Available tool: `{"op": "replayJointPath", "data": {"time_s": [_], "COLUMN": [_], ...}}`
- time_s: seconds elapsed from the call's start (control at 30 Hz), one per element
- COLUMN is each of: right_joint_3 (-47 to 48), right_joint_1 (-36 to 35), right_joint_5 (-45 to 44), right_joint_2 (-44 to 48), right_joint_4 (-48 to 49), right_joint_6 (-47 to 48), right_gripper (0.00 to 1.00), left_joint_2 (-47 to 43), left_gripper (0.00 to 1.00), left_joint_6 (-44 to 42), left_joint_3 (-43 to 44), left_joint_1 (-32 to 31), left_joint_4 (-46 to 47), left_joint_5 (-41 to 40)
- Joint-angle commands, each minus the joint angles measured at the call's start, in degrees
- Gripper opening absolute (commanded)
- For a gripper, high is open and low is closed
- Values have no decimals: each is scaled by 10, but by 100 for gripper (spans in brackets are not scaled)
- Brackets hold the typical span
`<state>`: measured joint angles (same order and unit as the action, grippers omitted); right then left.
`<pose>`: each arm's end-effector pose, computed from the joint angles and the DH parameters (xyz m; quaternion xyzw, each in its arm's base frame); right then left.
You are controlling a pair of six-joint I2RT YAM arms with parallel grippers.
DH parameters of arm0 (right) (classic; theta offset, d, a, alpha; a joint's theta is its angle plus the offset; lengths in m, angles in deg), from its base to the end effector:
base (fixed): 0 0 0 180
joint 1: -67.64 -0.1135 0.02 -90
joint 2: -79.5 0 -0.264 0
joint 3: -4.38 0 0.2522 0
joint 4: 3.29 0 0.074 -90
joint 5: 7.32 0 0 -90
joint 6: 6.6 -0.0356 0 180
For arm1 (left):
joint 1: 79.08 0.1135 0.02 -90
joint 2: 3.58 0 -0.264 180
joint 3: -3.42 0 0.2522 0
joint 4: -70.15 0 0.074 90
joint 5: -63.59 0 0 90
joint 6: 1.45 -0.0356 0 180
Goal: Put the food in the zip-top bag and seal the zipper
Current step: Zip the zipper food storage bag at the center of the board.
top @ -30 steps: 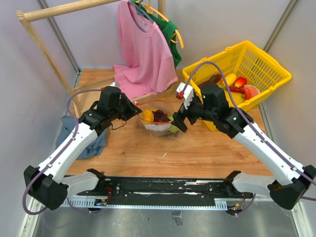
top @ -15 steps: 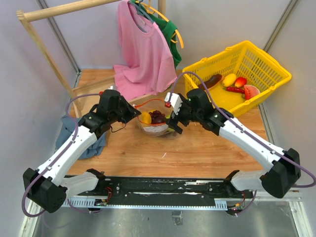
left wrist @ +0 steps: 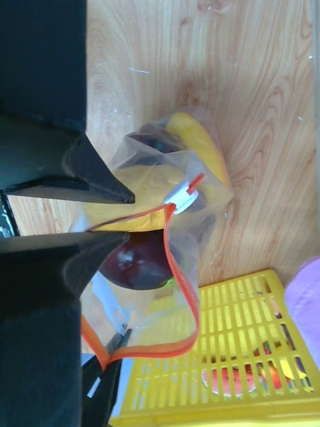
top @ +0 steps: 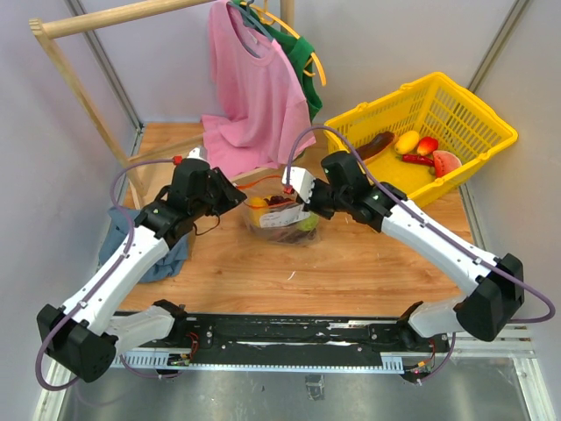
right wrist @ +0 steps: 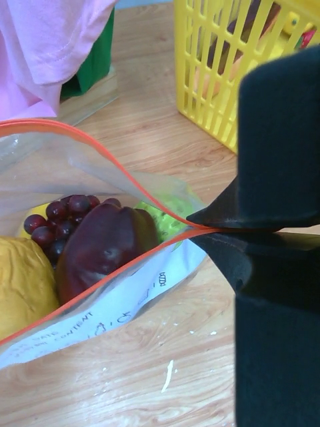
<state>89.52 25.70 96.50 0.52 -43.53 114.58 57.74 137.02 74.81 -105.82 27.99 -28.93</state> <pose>0.2251 0.2137 0.3389 -0.5676 0.6707 0.1494 0.4534 0.2101 -0.1041 0.3310 -0.1753 0.8571 -0.2801 0.3952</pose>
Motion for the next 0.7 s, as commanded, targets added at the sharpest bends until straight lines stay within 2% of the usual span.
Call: {"op": "replayJointPath", "data": {"time_s": [0.0,0.07,0.13,0.3,0.43,0.57,0.67], "right_joint_3": [11,16,22,36,34,33,28], "right_joint_1": [10,25,37,50,57,57,56], "right_joint_5": [-25,-12,-4,-12,-23,-26,-34], "right_joint_2": [29,30,28,20,18,29,42], "right_joint_4": [-40,-49,-55,-77,-81,-89,-82], "right_joint_6": [59,67,72,99,118,129,135], "right_gripper": [1,1,1,1,1,1,1], "left_joint_2": [-10,-10,-19,-81,-119,-118,-95], "left_gripper": [33,40,43,61,64,65,65], "left_joint_6": [-122,-189,-240,-322,-387,-432,-447], "left_joint_3": [37,43,32,-49,-111,-146,-163], "left_joint_1": [6,9,13,31,41,60,88], "left_joint_4": [3,4,19,123,223,288,328], "left_joint_5": [-29,-29,-28,-21,17,74,160]}}
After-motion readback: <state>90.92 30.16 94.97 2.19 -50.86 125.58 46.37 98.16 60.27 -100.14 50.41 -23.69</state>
